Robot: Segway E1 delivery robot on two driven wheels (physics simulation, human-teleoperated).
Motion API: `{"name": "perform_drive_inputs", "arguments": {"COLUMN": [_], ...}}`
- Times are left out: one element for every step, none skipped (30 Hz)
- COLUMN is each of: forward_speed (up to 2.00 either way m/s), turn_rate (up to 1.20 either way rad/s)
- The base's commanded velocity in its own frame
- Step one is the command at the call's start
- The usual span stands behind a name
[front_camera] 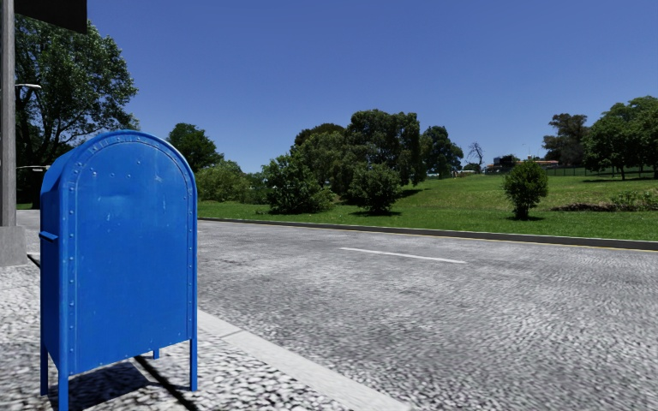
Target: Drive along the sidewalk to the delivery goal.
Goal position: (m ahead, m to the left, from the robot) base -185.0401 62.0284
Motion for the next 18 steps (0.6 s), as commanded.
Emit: {"name": "perform_drive_inputs", "arguments": {"forward_speed": [0.0,0.0,0.0,0.0,0.0,0.0,0.0,0.0,0.0,0.0,0.0,0.0,0.0,0.0,0.0,0.0,0.0,0.0], "turn_rate": [0.0,0.0,0.0,0.0,0.0,0.0,0.0,0.0,0.0,0.0,0.0,0.0,0.0,0.0,0.0,0.0,0.0,0.0]}}
